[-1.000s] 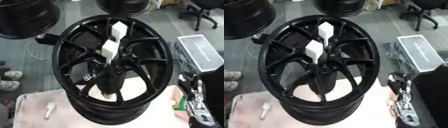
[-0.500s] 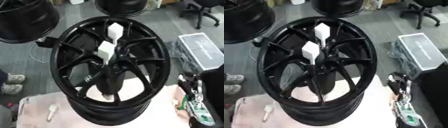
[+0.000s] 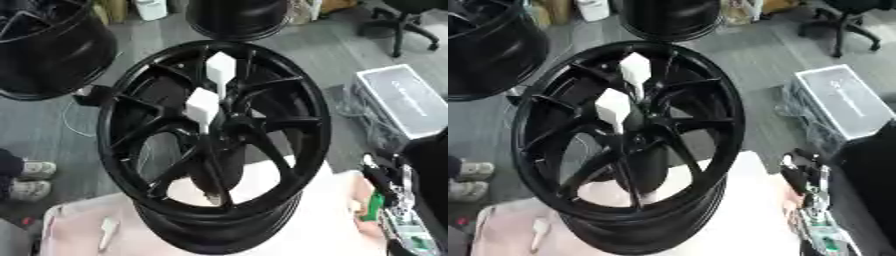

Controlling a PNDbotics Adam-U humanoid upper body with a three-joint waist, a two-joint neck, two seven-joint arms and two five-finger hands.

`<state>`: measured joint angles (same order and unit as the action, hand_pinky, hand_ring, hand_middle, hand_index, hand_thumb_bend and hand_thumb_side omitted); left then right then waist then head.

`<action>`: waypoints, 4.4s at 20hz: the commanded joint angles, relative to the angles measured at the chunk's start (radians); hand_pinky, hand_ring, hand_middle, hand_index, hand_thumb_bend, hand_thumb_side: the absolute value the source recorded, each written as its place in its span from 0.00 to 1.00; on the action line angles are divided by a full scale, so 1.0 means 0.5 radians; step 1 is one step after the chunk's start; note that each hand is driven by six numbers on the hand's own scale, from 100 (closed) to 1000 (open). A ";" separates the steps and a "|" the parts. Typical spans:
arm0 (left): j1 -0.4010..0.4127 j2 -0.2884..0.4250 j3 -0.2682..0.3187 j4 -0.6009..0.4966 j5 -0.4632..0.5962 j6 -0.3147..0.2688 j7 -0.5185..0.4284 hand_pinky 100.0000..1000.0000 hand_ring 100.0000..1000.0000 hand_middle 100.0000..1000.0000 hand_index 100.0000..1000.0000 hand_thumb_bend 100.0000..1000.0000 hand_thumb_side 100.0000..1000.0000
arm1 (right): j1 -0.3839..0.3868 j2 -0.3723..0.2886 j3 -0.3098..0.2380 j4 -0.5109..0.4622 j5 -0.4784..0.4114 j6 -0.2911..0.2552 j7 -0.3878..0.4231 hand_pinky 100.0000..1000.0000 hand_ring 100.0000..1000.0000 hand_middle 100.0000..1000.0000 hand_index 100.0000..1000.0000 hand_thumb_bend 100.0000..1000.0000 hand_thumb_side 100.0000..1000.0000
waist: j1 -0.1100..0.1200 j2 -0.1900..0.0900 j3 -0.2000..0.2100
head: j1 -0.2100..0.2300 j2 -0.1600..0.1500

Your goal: Pull the pin out of the wheel hub.

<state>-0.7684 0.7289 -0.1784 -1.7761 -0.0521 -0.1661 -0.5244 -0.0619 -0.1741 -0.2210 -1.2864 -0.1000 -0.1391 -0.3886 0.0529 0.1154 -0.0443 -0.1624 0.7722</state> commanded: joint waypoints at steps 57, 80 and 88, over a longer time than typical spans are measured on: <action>-0.594 -0.669 -0.693 1.136 -0.512 -0.635 -0.585 0.51 0.50 0.76 0.83 0.36 0.76 | -0.003 -0.058 0.020 -0.003 0.022 -0.003 0.025 0.34 0.35 0.64 0.58 0.00 0.00 | 0.046 -0.042 -0.006 | 0.031 -0.004; -0.565 -0.715 -0.757 1.116 -0.493 -0.648 -0.765 0.50 0.47 0.73 0.82 0.33 0.74 | 0.000 -0.055 0.025 0.000 0.019 -0.006 0.028 0.34 0.35 0.64 0.58 0.00 0.00 | 0.048 -0.049 -0.022 | 0.036 -0.004; -0.559 -0.742 -0.775 1.154 -0.530 -0.676 -0.765 0.50 0.45 0.71 0.82 0.32 0.71 | -0.003 -0.055 0.029 0.002 0.021 -0.006 0.033 0.34 0.35 0.64 0.58 0.00 0.00 | 0.050 -0.051 -0.026 | 0.036 -0.004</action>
<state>-1.0324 0.3491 -0.5701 -1.1959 -0.3103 -0.3535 -0.7637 -0.0538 -0.1889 -0.2086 -1.2792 -0.0925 -0.1393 -0.3766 0.0833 0.1066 -0.0563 -0.1461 0.7722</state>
